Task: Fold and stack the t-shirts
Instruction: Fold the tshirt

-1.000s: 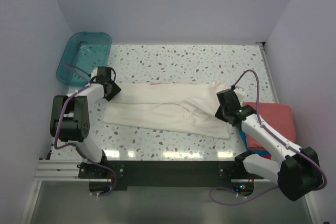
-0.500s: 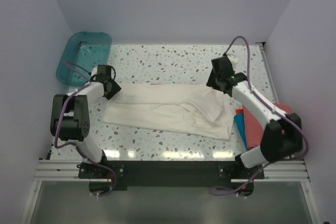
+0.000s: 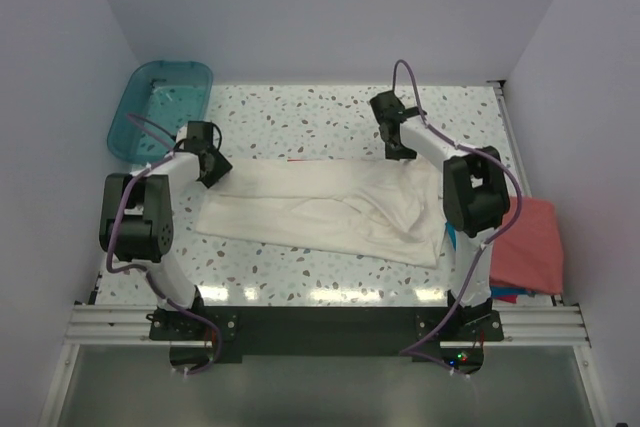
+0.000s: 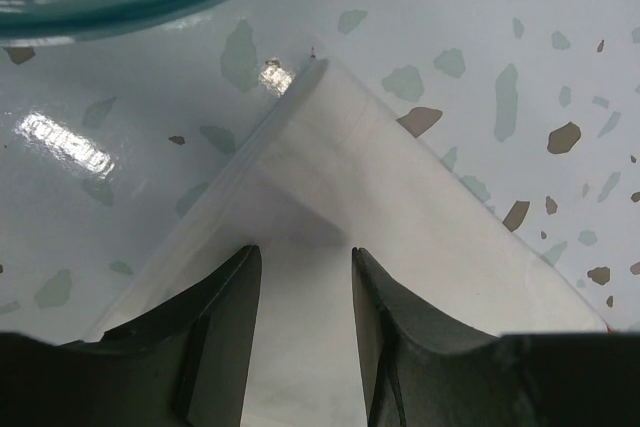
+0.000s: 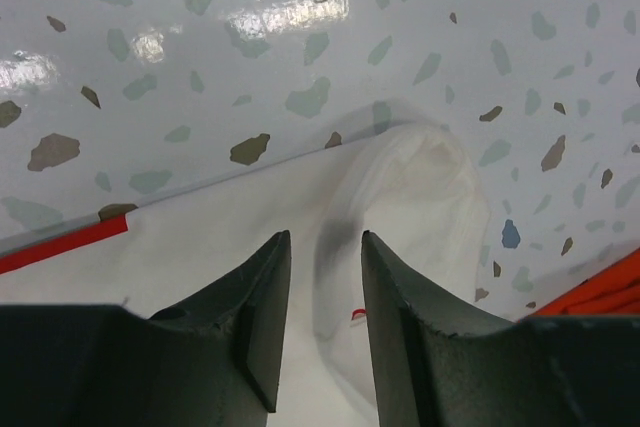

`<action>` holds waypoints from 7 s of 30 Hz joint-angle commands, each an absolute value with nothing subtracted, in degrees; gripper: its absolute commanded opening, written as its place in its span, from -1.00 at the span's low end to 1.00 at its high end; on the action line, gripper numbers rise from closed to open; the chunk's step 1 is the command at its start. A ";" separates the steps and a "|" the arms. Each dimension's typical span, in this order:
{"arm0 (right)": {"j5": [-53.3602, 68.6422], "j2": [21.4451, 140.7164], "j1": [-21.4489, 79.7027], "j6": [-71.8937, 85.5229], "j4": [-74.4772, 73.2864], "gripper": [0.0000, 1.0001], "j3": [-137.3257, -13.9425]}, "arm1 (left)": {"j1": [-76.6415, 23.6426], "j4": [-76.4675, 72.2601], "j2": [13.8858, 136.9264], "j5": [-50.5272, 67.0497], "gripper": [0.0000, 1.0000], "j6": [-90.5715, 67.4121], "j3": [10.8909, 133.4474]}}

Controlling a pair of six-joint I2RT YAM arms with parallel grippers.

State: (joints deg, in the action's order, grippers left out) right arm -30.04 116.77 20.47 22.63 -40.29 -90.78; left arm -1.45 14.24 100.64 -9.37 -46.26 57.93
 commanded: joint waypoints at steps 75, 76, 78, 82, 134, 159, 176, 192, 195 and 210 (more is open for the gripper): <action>-24.79 119.36 9.94 17.23 -39.90 -1.00 -93.87 | -0.09 12.48 103.62 -8.26 -0.24 -46.14 57.22; -24.35 118.75 9.58 17.66 -39.38 -1.00 -93.52 | 0.00 12.31 103.62 -8.26 -0.24 -46.14 57.04; -22.86 117.78 8.10 18.54 -38.41 -1.00 -92.73 | 0.00 12.39 103.54 -8.26 -0.25 -46.23 57.04; -17.06 115.05 4.93 21.96 -35.25 -1.00 -91.50 | 0.00 12.39 103.36 -8.09 -0.35 -46.23 56.78; -9.23 89.81 15.99 19.87 -21.36 -0.27 -62.76 | -7.11 6.14 90.71 1.76 -0.03 -44.12 56.52; -15.38 92.10 26.89 15.12 -24.52 -0.21 -58.88 | -7.29 9.58 82.26 5.27 0.00 -40.34 54.05; -22.67 101.60 27.25 14.59 -25.14 -0.19 -64.60 | -7.21 10.11 83.14 5.10 0.00 -39.29 54.14; -24.35 100.55 27.16 13.80 -23.47 -0.18 -64.25 | -7.21 9.93 84.46 5.18 0.00 -38.93 53.88; -24.78 101.94 27.16 13.54 -23.81 -0.18 -64.77 | -7.21 9.84 84.73 5.27 0.00 -38.85 53.79; -24.43 103.62 26.63 14.59 -21.44 -0.39 -64.34 | -7.21 9.84 84.82 5.62 0.00 -38.85 53.61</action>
